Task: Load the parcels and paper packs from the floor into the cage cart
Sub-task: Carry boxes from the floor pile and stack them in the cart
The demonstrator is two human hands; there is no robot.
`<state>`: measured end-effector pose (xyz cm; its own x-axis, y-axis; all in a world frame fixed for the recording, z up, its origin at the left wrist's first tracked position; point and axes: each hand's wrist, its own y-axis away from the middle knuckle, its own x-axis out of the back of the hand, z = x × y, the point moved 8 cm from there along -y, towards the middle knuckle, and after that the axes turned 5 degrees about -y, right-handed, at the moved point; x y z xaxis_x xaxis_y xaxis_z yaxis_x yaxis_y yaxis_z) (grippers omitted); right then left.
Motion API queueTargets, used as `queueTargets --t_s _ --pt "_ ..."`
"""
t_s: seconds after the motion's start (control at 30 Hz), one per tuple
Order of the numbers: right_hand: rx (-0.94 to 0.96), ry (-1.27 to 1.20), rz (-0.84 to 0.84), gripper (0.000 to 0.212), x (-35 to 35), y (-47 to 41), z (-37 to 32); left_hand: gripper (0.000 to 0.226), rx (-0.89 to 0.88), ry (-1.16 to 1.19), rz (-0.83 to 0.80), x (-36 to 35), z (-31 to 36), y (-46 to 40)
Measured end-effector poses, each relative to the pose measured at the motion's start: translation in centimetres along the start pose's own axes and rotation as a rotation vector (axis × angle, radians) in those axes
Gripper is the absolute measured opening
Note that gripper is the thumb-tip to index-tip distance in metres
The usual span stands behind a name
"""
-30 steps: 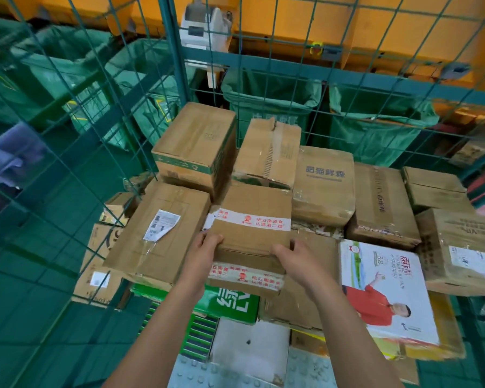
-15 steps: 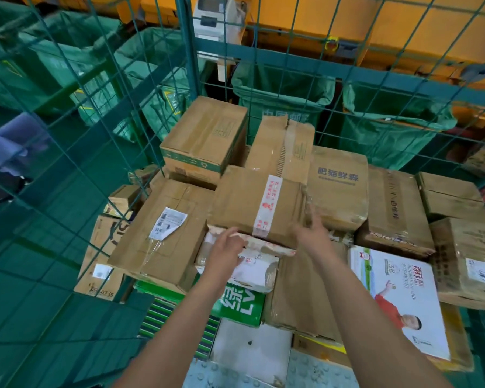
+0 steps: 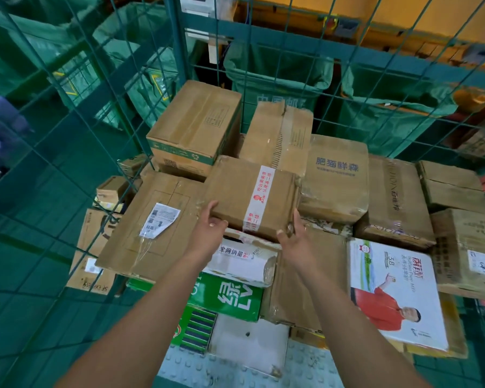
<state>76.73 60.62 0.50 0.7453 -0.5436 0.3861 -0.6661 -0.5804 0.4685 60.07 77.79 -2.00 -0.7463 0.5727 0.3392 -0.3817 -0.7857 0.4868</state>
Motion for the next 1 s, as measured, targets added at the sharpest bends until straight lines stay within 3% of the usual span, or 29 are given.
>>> queueTargets --t_s 0.2,0.37,0.53,0.77,1.0 --pt "-0.002 0.082 0.021 0.075 0.5 -0.4 0.2 0.058 0.002 0.08 0.002 -0.1 -0.5 0.7" --pt "-0.056 -0.013 0.074 0.084 0.1 1.5 1.4 0.064 0.008 0.195 -0.032 -0.8 -3.5 4.1" --pt "-0.046 -0.027 -0.029 0.085 -1.5 5.5 4.8 0.06 0.164 0.32 0.041 -1.8 -9.0 9.7" --pt "-0.08 -0.018 -0.2 0.073 -1.4 11.6 8.7 0.047 0.22 0.494 0.092 -4.7 -12.5 19.6" --pt "-0.167 0.003 -0.424 0.074 -3.4 19.3 15.5 0.036 0.306 0.608 0.309 -5.7 -18.4 31.0"
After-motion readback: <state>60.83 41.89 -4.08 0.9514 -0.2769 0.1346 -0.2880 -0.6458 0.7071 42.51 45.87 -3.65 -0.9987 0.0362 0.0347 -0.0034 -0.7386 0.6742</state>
